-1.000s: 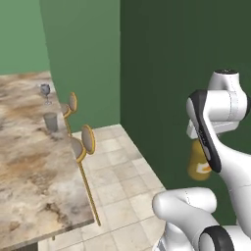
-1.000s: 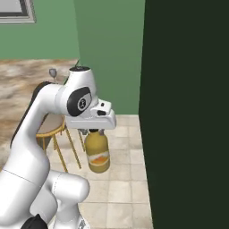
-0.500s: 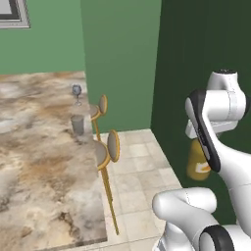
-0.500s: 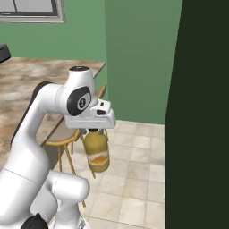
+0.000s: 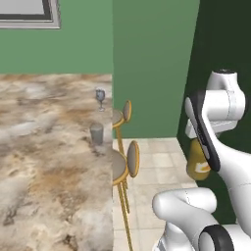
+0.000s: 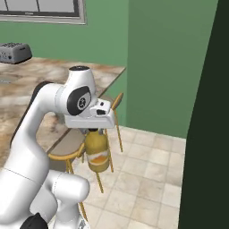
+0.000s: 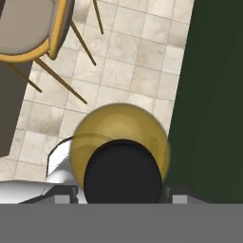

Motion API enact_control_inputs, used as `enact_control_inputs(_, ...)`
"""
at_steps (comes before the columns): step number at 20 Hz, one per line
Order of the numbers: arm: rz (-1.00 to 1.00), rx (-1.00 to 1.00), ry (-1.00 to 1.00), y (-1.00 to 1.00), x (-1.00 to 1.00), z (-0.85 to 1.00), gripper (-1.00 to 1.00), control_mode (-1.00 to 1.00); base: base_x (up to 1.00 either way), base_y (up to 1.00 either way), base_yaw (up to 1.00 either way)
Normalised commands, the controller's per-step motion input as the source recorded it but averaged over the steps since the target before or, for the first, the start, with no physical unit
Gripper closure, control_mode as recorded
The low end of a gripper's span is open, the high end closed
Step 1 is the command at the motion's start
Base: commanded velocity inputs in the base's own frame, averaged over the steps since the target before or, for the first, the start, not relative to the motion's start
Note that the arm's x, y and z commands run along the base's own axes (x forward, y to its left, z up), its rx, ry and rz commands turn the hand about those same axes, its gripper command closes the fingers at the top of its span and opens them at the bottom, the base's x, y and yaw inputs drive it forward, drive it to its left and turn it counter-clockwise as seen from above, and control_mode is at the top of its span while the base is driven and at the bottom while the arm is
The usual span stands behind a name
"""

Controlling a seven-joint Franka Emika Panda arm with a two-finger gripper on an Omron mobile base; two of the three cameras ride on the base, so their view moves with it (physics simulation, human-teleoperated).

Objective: There is a wine glass and glass cup on the dining counter. Place the wine bottle next to the wine glass and the juice bottle next to the glass cup.

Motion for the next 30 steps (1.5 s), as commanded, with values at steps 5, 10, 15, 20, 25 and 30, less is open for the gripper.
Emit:
enact_control_inputs(5,0.00,0.00,0.00,0.00,0.00,0.00,1.00,1.00,0.49,-0.24,0.36)
enact_control_inputs(10,0.00,0.00,0.00,0.00,0.00,0.00,1.00,1.00,0.40,-0.23,0.41)
enact_control_inputs(15,0.00,0.00,0.00,0.00,0.00,0.00,1.00,1.00,0.40,-0.25,0.32)
enact_control_inputs(20,0.00,0.00,0.00,0.00,0.00,0.00,1.00,1.00,0.40,-0.27,0.23)
enact_control_inputs(25,0.00,0.00,0.00,0.00,0.00,0.00,1.00,1.00,0.19,-0.17,0.09)
enact_control_inputs(30,0.00,0.00,0.00,0.00,0.00,0.00,1.00,1.00,0.02,-0.02,0.01)
